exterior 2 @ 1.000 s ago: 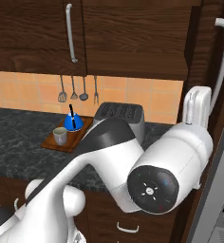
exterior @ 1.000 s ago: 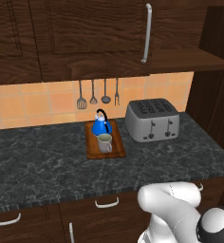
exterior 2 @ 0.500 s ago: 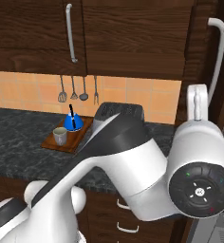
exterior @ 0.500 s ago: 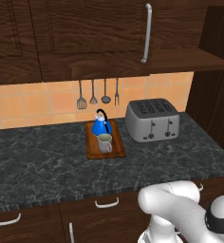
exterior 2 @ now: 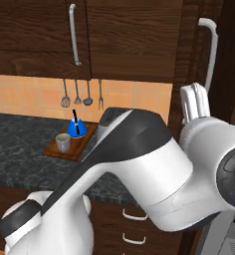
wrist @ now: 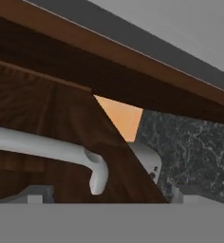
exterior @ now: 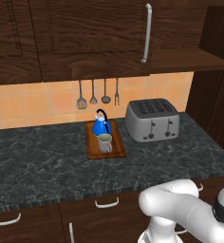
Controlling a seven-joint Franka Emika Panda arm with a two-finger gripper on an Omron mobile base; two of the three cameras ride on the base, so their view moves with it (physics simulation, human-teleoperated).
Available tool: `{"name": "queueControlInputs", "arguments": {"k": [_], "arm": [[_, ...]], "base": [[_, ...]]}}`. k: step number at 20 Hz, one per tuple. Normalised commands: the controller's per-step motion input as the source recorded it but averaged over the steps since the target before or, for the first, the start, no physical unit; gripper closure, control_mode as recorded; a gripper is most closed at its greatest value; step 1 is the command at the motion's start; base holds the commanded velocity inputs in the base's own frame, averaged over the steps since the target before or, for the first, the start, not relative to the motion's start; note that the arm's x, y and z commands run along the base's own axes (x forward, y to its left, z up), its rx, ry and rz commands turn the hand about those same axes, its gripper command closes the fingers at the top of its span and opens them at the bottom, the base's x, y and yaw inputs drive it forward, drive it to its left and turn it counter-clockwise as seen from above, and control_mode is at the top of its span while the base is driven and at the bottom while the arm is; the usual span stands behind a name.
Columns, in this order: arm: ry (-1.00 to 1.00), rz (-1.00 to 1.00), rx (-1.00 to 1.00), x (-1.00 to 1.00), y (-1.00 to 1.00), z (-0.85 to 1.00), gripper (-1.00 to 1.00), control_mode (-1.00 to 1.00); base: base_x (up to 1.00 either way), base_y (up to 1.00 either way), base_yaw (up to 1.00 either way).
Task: Pick the kettle from the counter and place it on the tray. Then pick the mug from the cabinet and place it on the tray. Then close the cabinet doors.
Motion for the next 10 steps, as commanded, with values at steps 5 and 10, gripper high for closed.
{"name": "queueControlInputs", "arguments": {"k": [5,10], "arm": [[0.02,0.12,0.0,0.49,0.43,-0.19,-1.0,-1.0],[-0.01,0.03,0.0,0.48,0.46,-0.36,-1.0,-1.0]], "base": [[0.0,0.0,0.0],[0.0,0.0,0.0]]}}
